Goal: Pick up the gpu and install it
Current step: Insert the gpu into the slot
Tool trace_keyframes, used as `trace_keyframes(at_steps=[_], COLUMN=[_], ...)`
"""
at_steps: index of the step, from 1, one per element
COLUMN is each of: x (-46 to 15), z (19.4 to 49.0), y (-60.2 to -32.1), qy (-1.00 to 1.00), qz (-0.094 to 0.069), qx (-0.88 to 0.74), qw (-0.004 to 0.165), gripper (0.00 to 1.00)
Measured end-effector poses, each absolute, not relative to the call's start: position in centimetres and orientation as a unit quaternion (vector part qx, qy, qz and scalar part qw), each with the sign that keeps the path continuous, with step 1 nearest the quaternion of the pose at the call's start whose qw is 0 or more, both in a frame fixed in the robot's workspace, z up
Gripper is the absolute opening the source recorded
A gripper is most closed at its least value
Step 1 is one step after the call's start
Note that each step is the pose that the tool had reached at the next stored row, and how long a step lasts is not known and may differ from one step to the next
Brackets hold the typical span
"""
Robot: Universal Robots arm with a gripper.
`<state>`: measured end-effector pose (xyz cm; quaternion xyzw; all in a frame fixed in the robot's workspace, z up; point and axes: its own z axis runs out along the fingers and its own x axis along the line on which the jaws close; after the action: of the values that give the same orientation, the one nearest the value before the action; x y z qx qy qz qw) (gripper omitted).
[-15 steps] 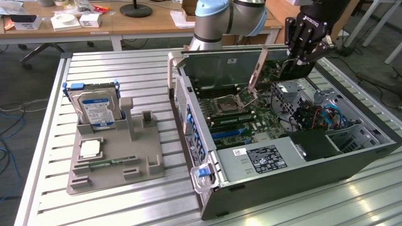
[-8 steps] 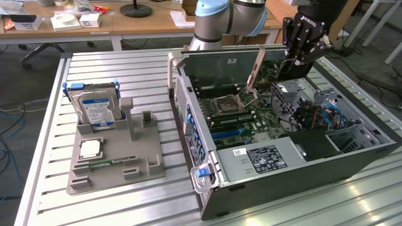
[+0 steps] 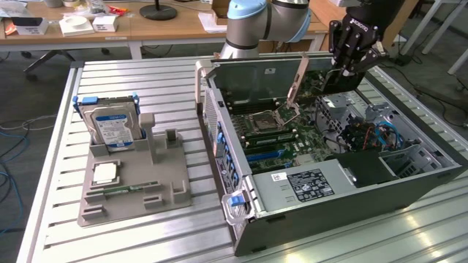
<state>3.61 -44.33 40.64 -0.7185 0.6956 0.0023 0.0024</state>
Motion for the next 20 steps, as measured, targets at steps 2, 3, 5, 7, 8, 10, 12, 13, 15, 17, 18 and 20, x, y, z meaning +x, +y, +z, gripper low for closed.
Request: trace_keyframes(at_steps=[2,3,5,7,8,10,12,13,15,17,18,20], x=[3.6,3.6,3.6,3.6,3.6,3.6,3.6,3.6,3.6,3.6,3.6,3.6], z=[40.4,40.3,40.3,40.3,40.3,40.3,40.2,40.1,40.0,39.8,39.6,39.5], y=[-44.3,-44.3,-44.3,-44.3,-44.3,-44.3,-44.3,-44.3,-44.3,-44.3,-44.3,-44.3], qy=[0.696,0.696,0.696,0.696,0.696,0.696,0.696,0.696,0.696,0.696,0.696,0.696], qz=[0.002,0.002,0.002,0.002,0.002,0.002,0.002,0.002,0.002,0.002,0.002,0.002], qx=[-0.718,-0.718,-0.718,-0.718,-0.718,-0.718,-0.718,-0.718,-0.718,-0.718,-0.718,-0.718], qw=[0.002,0.002,0.002,0.002,0.002,0.002,0.002,0.002,0.002,0.002,0.002,0.002], gripper=[0.26,0.26,0.26,0.26,0.26,0.26,0.26,0.26,0.26,0.26,0.26,0.26])
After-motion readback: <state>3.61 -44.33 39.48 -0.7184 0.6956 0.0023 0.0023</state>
